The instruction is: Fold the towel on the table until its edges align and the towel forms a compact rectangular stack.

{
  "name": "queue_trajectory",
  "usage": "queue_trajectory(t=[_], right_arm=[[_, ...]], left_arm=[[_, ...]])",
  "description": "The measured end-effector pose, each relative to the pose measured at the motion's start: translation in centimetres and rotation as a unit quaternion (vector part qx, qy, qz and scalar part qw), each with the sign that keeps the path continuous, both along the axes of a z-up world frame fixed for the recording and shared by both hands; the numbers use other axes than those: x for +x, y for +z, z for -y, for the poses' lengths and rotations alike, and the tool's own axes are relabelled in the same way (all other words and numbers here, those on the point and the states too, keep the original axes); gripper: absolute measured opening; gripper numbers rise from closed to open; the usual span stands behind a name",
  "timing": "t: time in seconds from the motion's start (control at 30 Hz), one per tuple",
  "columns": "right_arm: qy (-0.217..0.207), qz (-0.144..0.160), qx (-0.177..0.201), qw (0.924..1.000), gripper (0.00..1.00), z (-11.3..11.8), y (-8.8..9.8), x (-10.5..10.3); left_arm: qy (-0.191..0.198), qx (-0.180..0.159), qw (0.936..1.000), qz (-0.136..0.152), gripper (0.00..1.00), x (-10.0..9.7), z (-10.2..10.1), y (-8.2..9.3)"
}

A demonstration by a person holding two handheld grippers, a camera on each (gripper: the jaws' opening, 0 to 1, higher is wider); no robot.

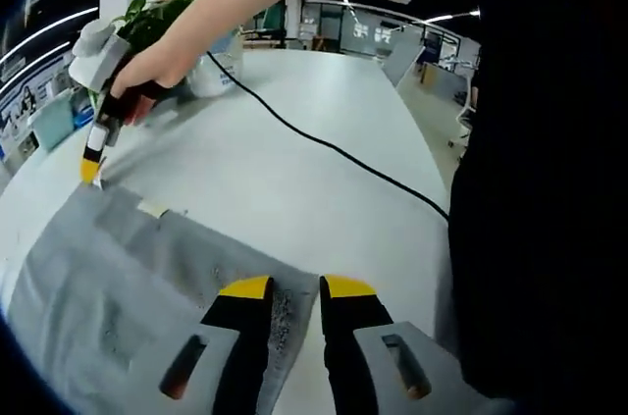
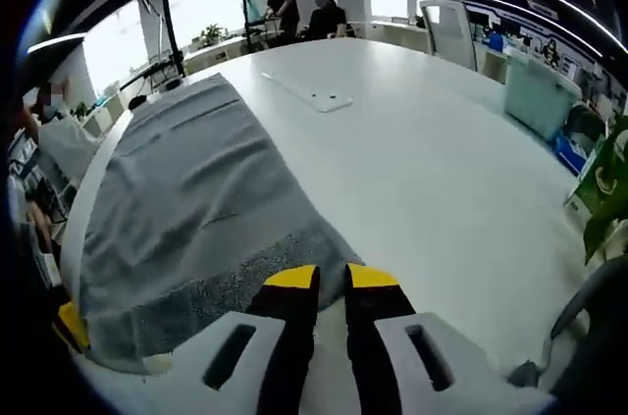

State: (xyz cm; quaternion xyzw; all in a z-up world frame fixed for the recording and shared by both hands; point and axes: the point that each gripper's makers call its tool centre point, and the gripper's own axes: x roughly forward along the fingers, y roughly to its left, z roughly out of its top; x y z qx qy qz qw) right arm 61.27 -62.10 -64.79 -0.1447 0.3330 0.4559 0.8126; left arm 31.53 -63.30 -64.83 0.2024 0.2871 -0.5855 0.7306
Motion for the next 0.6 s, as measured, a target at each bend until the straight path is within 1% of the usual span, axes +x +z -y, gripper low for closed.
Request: queue_trajectory(t=[0.07, 0.1, 0.13, 0.2, 0.27, 0.33, 0.4, 0.47, 0.5, 0.6], right_arm=[[-0.006, -0.001, 0.01, 0.9999, 0.08, 0.0, 0.1, 0.3], [-0.005, -0.002, 0.009, 0.9999, 0.08, 0.0, 0.0, 0.3], [-0.005, -0.002, 0.008, 1.0, 0.07, 0.0, 0.0, 0.3], [-0.004, 0.003, 0.003, 1.0, 0.05, 0.1, -0.1, 0.5], [-0.006, 0.002, 0.005, 1.0, 0.06, 0.1, -0.1, 0.4], [-0.008, 0.006, 0.007, 0.9999, 0.07, 0.1, -0.1, 0.4], [-0.007, 0.013, 0.008, 0.9999, 0.08, 0.0, -0.1, 0.3], [-0.008, 0.01, 0.01, 0.9999, 0.09, -0.1, -0.2, 0.2], [-0.008, 0.011, 0.011, 0.9999, 0.1, -0.2, -0.2, 0.1], [-0.005, 0.018, 0.013, 0.9997, 0.11, -0.2, 0.0, 0.1]], left_arm=[[-0.005, -0.001, 1.0, 0.002, 0.2, -0.1, 0.2, -0.1], [-0.009, 0.005, 0.9999, 0.002, 0.19, -0.2, 0.2, -0.2], [-0.015, 0.014, 0.9998, 0.009, 0.19, -0.3, 0.1, -0.4], [-0.017, 0.02, 0.9995, 0.015, 0.18, -0.3, -0.1, -0.4], [-0.01, 0.018, 0.9996, 0.018, 0.17, 0.0, -0.1, 0.0], [-0.009, 0.016, 0.9998, 0.011, 0.15, -0.2, -0.1, -0.1], [-0.014, 0.021, 0.9996, 0.014, 0.13, -0.4, 0.0, -0.4], [-0.025, 0.034, 0.999, 0.012, 0.13, -0.8, 0.0, -1.0], [-0.03, 0.028, 0.9988, 0.025, 0.13, -0.8, 0.2, -0.8], [-0.025, 0.036, 0.9988, 0.02, 0.12, -0.6, 0.1, -0.8]])
